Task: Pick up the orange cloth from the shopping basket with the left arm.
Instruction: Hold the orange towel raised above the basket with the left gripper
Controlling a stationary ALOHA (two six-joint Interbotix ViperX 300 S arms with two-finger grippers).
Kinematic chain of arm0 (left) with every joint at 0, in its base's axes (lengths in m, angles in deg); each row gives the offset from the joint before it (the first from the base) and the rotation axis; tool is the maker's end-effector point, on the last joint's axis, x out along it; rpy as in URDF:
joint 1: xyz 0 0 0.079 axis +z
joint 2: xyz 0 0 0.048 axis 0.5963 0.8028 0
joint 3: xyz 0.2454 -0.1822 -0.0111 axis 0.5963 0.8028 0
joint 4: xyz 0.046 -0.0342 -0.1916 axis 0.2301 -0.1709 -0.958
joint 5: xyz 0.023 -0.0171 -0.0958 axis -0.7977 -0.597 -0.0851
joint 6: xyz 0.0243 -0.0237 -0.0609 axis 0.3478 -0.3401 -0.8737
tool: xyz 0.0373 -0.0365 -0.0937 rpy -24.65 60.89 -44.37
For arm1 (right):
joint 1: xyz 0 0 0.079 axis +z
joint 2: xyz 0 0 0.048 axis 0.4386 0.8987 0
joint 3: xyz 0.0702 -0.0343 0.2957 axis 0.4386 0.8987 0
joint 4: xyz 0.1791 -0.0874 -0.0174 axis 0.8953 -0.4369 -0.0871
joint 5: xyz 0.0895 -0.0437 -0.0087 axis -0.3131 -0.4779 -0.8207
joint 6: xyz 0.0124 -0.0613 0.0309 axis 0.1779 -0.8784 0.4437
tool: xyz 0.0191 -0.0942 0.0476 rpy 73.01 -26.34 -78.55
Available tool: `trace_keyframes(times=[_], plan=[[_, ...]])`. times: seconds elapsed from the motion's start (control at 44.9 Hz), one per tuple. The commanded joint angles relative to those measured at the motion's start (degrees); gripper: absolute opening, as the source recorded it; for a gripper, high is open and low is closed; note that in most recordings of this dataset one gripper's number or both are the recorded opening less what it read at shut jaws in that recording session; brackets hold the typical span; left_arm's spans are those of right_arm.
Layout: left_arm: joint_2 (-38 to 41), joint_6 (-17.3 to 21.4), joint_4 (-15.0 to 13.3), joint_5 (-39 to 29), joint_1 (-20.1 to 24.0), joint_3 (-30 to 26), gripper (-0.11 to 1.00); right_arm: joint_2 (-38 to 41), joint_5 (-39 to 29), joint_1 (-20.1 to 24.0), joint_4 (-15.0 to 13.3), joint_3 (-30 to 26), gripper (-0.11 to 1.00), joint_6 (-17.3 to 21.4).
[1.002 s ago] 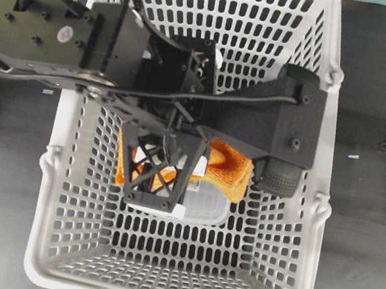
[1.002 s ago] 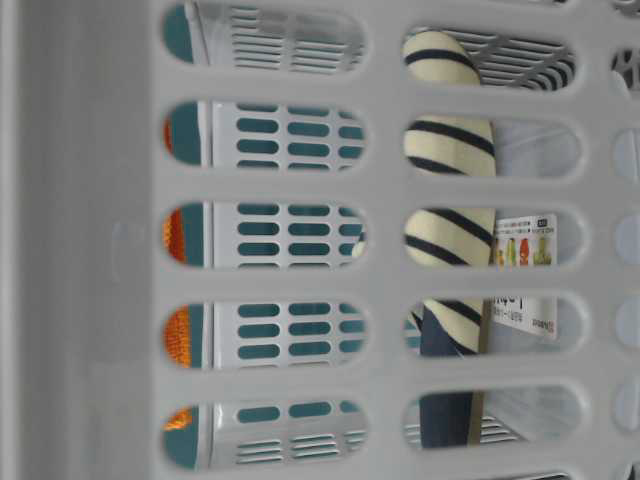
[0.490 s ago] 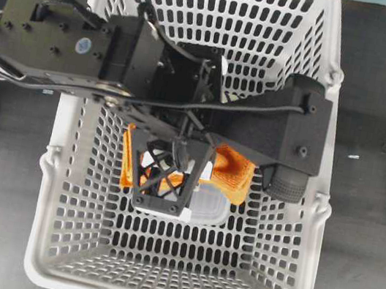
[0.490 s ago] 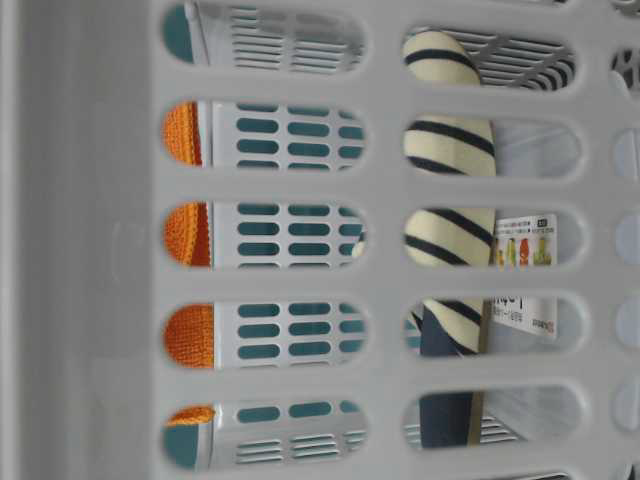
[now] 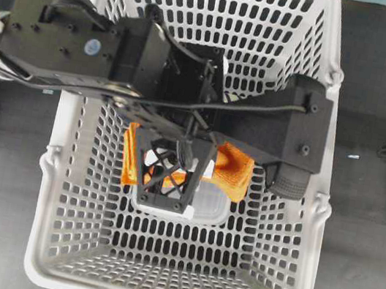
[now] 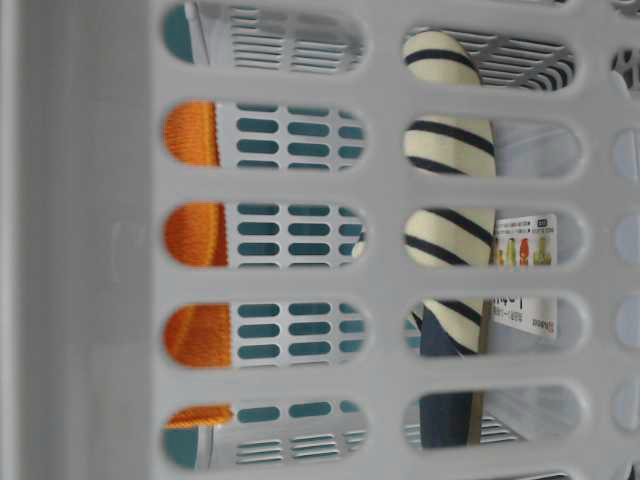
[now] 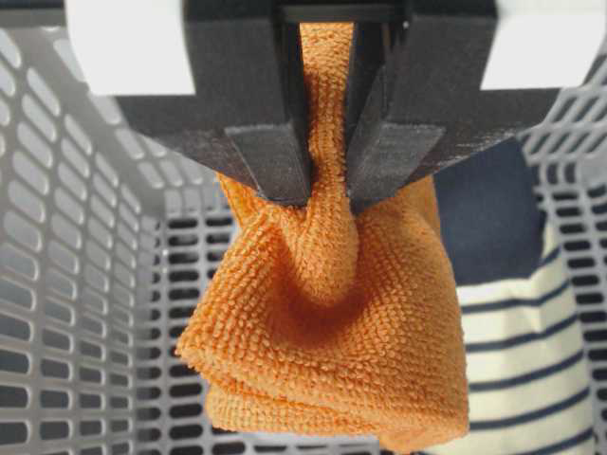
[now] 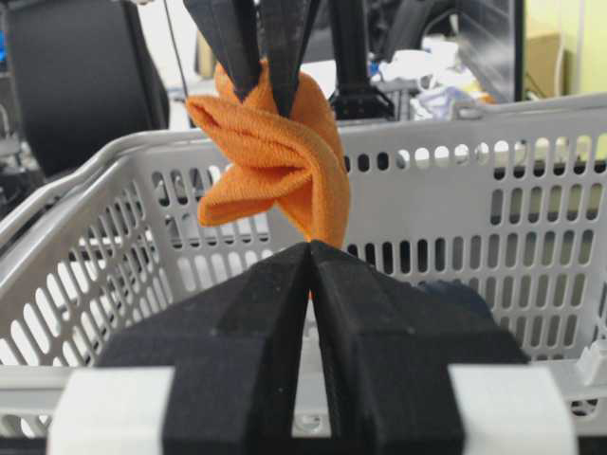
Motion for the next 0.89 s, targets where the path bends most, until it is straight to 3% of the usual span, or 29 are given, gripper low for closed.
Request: trace_keyframes(times=[0.0, 0.312, 0.512, 0.868], plan=[[-1.3, -0.2, 0.2, 0.3, 0.0, -0.1, 0.08, 0.4, 0.2, 0.2, 0.2, -0.3, 0.00, 0.0], [-1.8, -0.7, 0.1, 0.4, 1.7, 2.5, 0.08, 0.2, -0.9, 0.2, 0.2, 1.4, 0.00, 0.4], [-1.8, -0.7, 0.1, 0.4, 1.8, 2.8, 0.08, -1.7, -1.2, 0.6, 0.4, 1.2, 0.00, 2.9], [-1.4, -0.8, 0.2, 0.4, 1.5, 2.9, 0.08, -3.2, -3.1, 0.6, 0.4, 1.4, 0.00, 2.8]])
